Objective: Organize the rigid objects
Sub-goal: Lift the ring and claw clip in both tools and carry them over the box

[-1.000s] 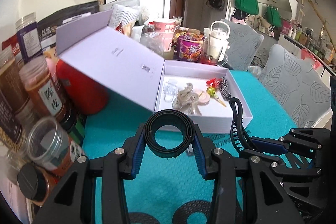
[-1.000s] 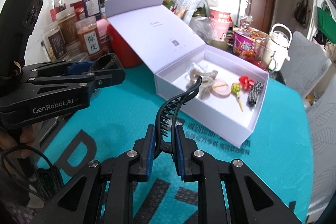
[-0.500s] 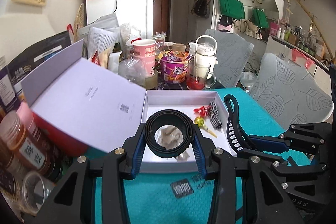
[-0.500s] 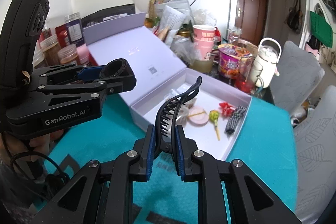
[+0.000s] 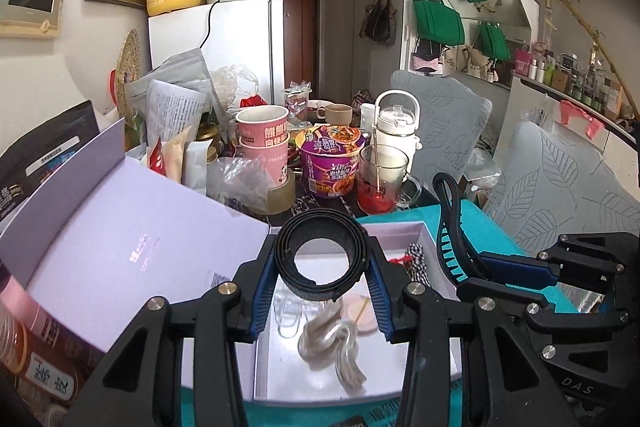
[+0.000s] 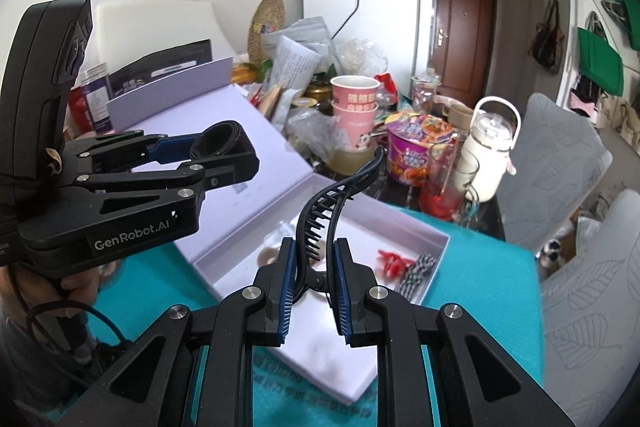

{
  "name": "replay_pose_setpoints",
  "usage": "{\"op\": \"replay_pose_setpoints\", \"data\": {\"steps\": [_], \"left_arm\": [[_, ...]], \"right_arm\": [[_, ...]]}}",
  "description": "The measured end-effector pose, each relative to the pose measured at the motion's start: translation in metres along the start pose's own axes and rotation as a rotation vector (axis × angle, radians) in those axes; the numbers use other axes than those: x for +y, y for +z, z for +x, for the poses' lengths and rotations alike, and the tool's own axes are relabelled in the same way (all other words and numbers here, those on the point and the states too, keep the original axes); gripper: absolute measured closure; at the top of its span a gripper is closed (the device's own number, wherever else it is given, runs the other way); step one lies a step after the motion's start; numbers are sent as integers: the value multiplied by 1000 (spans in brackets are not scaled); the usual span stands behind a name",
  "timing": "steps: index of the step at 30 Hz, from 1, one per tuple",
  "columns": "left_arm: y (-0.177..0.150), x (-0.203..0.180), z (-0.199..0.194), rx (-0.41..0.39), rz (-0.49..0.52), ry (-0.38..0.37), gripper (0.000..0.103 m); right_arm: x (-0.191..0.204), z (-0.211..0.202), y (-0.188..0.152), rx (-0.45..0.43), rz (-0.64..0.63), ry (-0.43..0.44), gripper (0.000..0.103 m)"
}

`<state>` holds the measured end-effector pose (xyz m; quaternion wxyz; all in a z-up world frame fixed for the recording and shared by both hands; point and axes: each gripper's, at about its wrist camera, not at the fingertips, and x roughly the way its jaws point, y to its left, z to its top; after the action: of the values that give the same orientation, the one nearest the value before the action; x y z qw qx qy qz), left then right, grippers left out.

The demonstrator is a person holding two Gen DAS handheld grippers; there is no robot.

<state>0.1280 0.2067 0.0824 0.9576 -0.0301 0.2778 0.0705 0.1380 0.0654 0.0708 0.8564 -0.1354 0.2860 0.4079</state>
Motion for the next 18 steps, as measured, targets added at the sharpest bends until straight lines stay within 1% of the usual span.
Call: {"op": "replay_pose_setpoints", "data": {"steps": [6,10,13,18], "left_arm": [[15,3,29,1,-8,12,61],[22,10,48,1,-19,48,61],[20,15,63,20,-29,67,61],[10,19,85,53,-30,81,61]], "right_arm": [[-16,18,16,-10,3,4,84],[-27,37,26,-16,18,35,84],[-36,58,27,8,36,44,84],[-51,81,22,23,92,71,84]]}}
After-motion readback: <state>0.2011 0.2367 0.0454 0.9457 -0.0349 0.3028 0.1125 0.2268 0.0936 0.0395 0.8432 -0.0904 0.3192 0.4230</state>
